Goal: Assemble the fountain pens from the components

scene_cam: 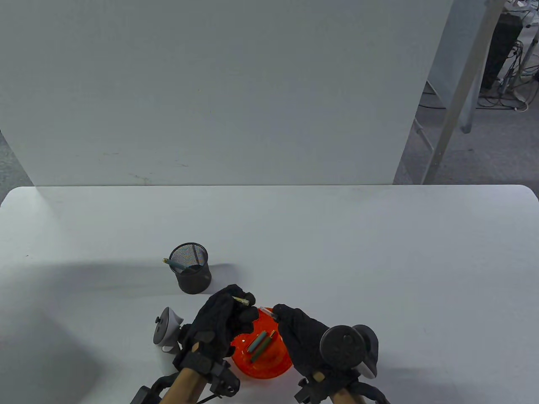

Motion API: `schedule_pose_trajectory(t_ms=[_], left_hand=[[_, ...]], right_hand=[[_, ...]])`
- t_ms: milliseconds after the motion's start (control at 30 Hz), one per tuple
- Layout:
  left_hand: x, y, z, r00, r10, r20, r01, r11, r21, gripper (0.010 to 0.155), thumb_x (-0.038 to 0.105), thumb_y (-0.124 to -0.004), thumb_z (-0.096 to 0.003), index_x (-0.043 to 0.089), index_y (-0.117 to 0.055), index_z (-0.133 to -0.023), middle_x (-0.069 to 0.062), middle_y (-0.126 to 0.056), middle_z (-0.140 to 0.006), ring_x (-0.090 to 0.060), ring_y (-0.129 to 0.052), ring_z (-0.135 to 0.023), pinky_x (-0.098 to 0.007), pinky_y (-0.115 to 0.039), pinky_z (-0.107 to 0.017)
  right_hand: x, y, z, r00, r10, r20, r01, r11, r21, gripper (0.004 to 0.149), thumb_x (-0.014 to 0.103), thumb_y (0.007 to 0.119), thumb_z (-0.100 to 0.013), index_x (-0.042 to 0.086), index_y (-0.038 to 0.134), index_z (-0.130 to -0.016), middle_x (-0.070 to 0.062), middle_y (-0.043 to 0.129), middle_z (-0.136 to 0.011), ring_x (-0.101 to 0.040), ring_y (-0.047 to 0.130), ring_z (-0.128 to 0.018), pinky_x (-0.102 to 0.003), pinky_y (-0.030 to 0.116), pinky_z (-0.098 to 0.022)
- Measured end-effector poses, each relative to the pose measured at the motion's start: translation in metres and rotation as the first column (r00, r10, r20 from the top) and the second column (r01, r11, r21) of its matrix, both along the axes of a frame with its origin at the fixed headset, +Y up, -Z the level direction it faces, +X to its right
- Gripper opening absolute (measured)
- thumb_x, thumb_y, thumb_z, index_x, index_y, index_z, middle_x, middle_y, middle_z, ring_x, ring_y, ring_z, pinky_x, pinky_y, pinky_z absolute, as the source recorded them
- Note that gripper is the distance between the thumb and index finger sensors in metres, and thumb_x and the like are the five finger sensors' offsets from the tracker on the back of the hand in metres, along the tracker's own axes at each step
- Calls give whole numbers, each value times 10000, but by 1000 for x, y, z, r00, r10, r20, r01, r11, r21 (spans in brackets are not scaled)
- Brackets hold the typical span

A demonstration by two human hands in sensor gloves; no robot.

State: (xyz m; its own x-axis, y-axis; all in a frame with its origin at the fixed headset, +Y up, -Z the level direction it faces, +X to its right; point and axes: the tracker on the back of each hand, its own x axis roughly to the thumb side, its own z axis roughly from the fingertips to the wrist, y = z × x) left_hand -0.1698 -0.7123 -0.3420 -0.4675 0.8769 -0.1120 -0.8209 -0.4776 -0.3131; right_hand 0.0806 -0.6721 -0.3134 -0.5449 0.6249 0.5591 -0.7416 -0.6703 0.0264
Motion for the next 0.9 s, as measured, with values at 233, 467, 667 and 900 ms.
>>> schedule_pose_trajectory(t_ms=[233,467,667,900], left_hand=[[3,1,0,1000,17,20,-17,1000,3,423,433,-661,-596,322,-682,-1004,-54,-890,-930,-149,-1046,-745,-361,-909,-539],[6,-1,-1,999,0,46,0,1000,-7,421,429,-657,-599,334,-678,-1008,-57,-880,-943,-156,-1038,-759,-368,-902,-550],[7,0,-1,998,-35,52,34,999,23,418,431,-668,-596,341,-695,-1003,-61,-884,-941,-170,-1037,-756,-376,-899,-548],[6,-3,-2,997,-59,40,58,998,32,417,433,-673,-596,340,-702,-1001,-62,-886,-939,-173,-1038,-751,-379,-897,-547]], right_hand=[[-2,-5,-1,1000,6,-18,-6,1000,-11,463,361,542,-601,150,629,-1004,-29,834,-664,-182,930,-442,-506,815,-490],[-3,-5,-1,1000,11,-19,-11,1000,-12,461,360,547,-602,153,633,-1005,-34,836,-667,-186,932,-445,-509,814,-491],[-1,-4,-1,1000,8,-18,-8,1000,-24,465,358,558,-602,144,640,-1007,-32,844,-644,-177,931,-416,-501,823,-478],[0,-5,-2,1000,25,-15,-25,999,-22,464,355,575,-603,146,650,-1010,-37,850,-639,-181,933,-414,-505,822,-478]])
